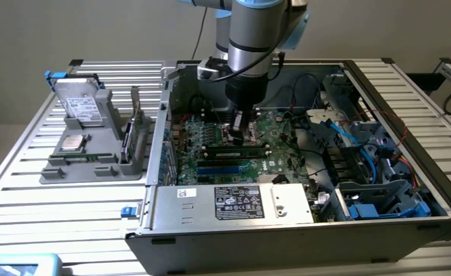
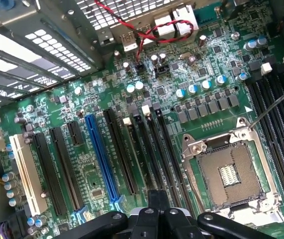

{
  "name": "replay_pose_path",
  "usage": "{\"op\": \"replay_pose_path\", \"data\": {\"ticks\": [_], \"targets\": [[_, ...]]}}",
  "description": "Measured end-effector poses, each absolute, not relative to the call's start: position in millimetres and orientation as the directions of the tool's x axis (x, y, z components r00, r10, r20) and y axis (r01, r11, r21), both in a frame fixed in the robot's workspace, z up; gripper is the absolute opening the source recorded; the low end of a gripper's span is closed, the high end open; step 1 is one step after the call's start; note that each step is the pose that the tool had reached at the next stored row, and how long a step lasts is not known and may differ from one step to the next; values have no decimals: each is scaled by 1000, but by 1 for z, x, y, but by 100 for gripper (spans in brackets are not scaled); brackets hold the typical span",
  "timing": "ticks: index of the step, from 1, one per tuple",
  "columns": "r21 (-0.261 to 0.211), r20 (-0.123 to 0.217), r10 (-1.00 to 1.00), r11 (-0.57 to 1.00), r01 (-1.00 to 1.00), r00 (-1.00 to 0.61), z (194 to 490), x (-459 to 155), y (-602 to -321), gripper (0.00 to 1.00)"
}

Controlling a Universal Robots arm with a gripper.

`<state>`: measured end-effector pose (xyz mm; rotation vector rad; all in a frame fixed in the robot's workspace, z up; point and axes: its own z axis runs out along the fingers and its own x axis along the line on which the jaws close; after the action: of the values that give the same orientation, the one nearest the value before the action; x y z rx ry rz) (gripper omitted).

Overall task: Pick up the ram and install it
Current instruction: 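Press down the ram until it locks into place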

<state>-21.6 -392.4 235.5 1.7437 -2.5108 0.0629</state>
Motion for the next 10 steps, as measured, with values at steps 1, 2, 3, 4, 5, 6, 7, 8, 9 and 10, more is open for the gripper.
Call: {"op": "replay_pose_path", "data": {"ticks": [1, 2, 3, 4, 5, 6, 7, 8, 9, 10], "targets": [[14, 92, -928, 364, -931, -362, 236, -22, -392, 11], [14, 92, -922, 379, -925, -376, 236, -22, -392, 11], [14, 92, -916, 394, -919, -391, 236, -22, -392, 11], [14, 92, -909, 408, -913, -405, 236, -22, -392, 11], [14, 92, -903, 422, -906, -419, 236, -22, -392, 11], [14, 92, -897, 436, -900, -433, 236, -22, -392, 11], [14, 92, -890, 450, -893, -447, 236, -22, -392, 11], [14, 92, -883, 463, -886, -460, 235, -22, -392, 11], [14, 92, -876, 476, -879, -473, 235, -22, -392, 11], [14, 92, -869, 489, -872, -486, 235, -22, -392, 11]]}}
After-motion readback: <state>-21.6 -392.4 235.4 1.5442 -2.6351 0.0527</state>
